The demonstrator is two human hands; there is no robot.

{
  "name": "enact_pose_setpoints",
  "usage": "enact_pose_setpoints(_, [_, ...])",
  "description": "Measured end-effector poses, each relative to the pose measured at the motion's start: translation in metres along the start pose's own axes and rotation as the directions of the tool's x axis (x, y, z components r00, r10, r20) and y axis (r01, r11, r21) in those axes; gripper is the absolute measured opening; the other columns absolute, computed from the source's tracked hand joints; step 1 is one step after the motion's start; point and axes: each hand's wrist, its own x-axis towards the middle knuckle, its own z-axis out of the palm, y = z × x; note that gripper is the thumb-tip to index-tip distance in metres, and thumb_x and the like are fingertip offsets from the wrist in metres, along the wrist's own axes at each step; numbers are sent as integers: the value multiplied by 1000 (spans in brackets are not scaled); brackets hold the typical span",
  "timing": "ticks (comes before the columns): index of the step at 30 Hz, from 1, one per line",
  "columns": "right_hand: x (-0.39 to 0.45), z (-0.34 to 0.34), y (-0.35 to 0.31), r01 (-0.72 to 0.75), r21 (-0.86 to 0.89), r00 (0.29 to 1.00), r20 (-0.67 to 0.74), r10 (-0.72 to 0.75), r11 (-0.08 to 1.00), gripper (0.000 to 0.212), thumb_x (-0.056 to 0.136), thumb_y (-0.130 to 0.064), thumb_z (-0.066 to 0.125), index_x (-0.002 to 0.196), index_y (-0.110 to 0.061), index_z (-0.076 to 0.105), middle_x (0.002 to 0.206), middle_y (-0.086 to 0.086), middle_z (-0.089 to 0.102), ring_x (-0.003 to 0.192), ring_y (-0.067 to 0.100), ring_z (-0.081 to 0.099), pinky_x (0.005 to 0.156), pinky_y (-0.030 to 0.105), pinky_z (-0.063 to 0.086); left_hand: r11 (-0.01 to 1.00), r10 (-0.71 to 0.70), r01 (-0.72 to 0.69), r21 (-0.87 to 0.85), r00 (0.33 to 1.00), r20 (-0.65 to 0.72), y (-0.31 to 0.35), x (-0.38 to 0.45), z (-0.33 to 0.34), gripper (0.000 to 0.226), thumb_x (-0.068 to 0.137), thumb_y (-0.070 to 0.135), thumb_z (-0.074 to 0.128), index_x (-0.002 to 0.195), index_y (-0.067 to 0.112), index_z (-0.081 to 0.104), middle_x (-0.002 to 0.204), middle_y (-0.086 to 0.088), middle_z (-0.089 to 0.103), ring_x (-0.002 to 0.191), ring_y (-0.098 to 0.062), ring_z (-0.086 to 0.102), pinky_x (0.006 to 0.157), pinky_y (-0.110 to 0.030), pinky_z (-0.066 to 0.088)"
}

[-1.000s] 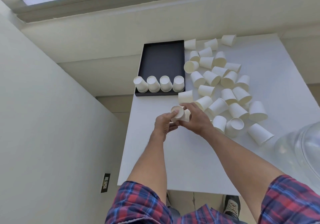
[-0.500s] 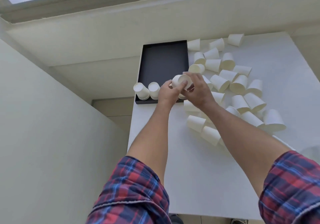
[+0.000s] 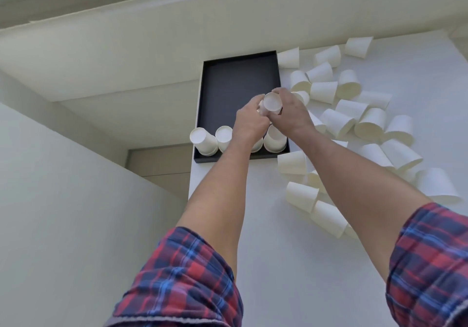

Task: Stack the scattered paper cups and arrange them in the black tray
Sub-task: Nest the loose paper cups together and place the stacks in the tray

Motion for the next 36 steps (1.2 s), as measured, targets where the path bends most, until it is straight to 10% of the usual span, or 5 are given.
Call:
enact_pose_setpoints(6, [17,19,11,-33,-208,997,64,47,977,55,92,-29,64,144,-25,45,143,2,48,125,27,51,95,42,47,977,48,-60,202,997,65,-9,18,3,48,87,3,47,126,23,67,114,0,70,102,-21,64,84,-37,56])
enact_pose_setpoints(19, [24,14,18,27,-427,991,132,33,904,65,100,-43,51,157,-22,29,142,10,45,130,31,44,94,46,46,785,65,-130,606,990,129,3,35,8,35,92,9,49,122,16,65,115,-3,67,108,-27,60,98,-42,45])
enact_pose_setpoints(24, [-15,-7,31,211,-423,944,-148,-297,881,22,91,-18,65,110,-9,71,103,11,65,91,36,62,72,44,49,791,275,-185,583,959,-69,-2,13,16,29,90,11,52,116,11,66,109,-7,65,97,-31,59,86,-40,47])
enact_pose_setpoints(28, [-60,-20,47,247,-508,907,-178,-381,825,19,87,-21,73,72,-10,70,75,6,65,70,34,58,63,41,45,768,378,-232,598,916,-131,-11,-24,31,27,88,18,58,113,8,65,104,-10,61,90,-32,55,79,-40,45])
enact_pose_setpoints(36, [-152,-24,67,278,-496,902,-159,-400,823,4,83,-19,71,83,-15,72,80,2,66,69,30,60,61,39,43,769,350,-268,581,936,-31,-38,-114,58,37,77,26,65,110,9,63,103,-8,61,90,-32,57,79,-40,48])
